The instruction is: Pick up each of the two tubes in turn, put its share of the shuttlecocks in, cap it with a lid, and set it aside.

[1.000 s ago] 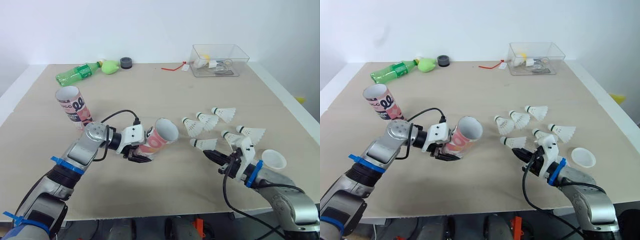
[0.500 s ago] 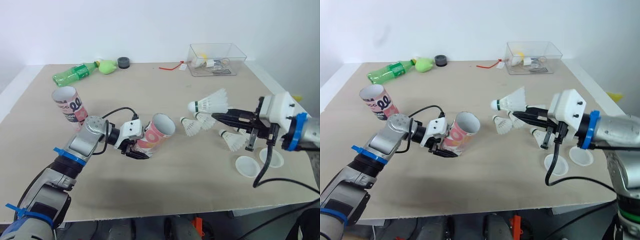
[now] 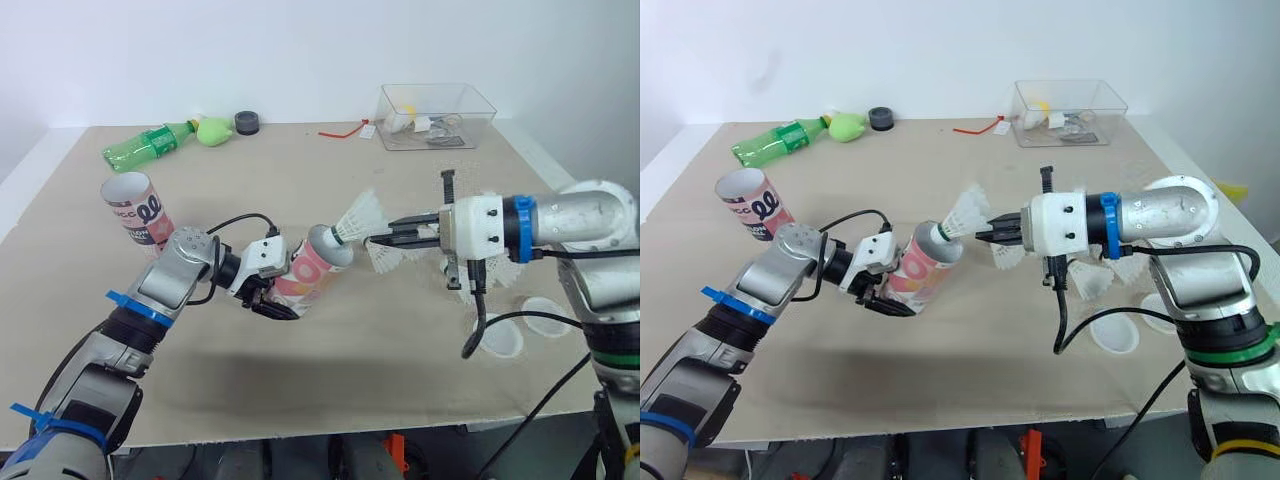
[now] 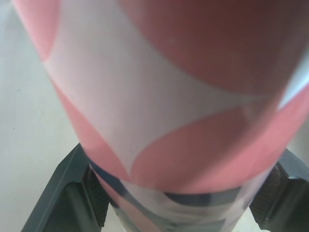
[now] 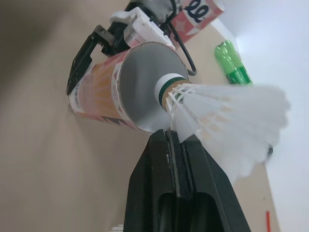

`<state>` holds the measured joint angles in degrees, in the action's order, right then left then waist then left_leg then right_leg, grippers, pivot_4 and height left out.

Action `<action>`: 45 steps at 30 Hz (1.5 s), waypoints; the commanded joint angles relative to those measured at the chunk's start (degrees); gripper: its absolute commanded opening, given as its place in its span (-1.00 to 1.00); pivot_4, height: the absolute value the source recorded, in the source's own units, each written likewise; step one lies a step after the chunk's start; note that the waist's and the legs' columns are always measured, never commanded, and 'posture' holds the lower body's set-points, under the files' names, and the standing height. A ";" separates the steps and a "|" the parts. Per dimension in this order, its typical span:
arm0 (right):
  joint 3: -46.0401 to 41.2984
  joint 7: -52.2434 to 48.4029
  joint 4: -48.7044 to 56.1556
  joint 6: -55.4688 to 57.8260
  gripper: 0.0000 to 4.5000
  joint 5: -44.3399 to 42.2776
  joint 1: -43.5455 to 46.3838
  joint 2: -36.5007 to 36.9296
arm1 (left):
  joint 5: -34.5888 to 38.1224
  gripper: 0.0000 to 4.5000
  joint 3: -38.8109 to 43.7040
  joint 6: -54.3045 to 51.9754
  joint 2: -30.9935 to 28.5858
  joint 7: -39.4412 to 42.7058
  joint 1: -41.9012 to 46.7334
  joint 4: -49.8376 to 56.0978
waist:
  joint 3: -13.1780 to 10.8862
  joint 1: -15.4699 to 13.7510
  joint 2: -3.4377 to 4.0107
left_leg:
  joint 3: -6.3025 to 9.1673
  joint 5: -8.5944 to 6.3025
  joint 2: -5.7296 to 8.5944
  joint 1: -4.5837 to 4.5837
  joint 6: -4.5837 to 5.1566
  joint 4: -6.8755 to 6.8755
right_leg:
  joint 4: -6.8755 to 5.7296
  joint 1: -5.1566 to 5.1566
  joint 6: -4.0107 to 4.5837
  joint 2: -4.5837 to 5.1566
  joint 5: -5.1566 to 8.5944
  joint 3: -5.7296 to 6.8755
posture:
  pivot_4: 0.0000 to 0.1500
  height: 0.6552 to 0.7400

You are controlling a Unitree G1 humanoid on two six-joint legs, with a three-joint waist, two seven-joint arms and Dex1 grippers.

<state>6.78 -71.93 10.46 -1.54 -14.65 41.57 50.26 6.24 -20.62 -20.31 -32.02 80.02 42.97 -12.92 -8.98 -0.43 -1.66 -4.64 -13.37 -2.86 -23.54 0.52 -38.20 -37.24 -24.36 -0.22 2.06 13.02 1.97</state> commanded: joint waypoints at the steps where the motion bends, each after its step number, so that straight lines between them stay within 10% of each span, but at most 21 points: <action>1: 1.50 -2.06 -2.05 -4.23 -0.97 2.11 4.04 -1.16 | 0.48 0.35 0.95 -0.58 -0.14 -1.03 -0.09 2.47 | 0.00 -0.01 0.01 | 0.02 0.00 0.00 0.00 0.00 0.00 | 0.00 0.00 0.02 0.00 0.01 0.02 | 1.00 1.00; 5: 3.38 -4.08 -3.79 -6.39 -0.97 3.16 6.02 -2.48 | 0.74 0.35 1.01 -1.30 0.08 -1.75 -0.23 3.13 | -0.02 0.00 0.04 | 0.00 0.00 0.00 0.01 0.00 -0.02 | -0.05 -0.01 0.02 0.00 0.00 0.00 | 1.00 1.00; 17: -2.76 0.00 -1.17 6.41 0.98 -7.67 5.28 -5.79 | 0.96 0.35 1.49 -1.73 -0.45 -3.72 -1.22 3.23 | -0.02 0.00 0.04 | -0.03 0.00 -0.03 0.02 0.00 -0.08 | -0.12 -0.01 0.30 0.02 -0.17 -0.01 | 1.00 1.00; 26: -17.09 30.99 10.29 42.33 0.98 -21.55 -19.81 -13.39 | 0.59 0.35 1.95 -0.10 -1.85 -4.12 -1.60 2.79 | 0.07 -0.12 -0.13 | 0.11 -0.04 0.00 0.02 -0.02 -0.13 | -0.15 0.15 0.35 0.30 -0.15 0.01 | 1.00 1.00; 45: -8.79 44.75 4.86 40.45 0.98 -10.70 -23.01 -24.77 | 1.09 0.35 1.82 -0.69 -1.66 -3.95 -2.40 4.53 | -0.15 0.06 0.23 | -0.06 -0.01 0.12 0.05 0.03 -0.19 | -0.45 -0.05 -0.07 0.16 0.05 -0.12 | 1.00 1.00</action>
<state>-1.96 -26.78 15.15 40.81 -25.95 16.80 25.48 6.74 -19.72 -21.24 -33.56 76.36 40.53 -10.16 -9.13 -0.37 -1.42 -4.70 -13.38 -2.74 -23.49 0.55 -38.40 -37.69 -24.41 -0.29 2.21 13.06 1.86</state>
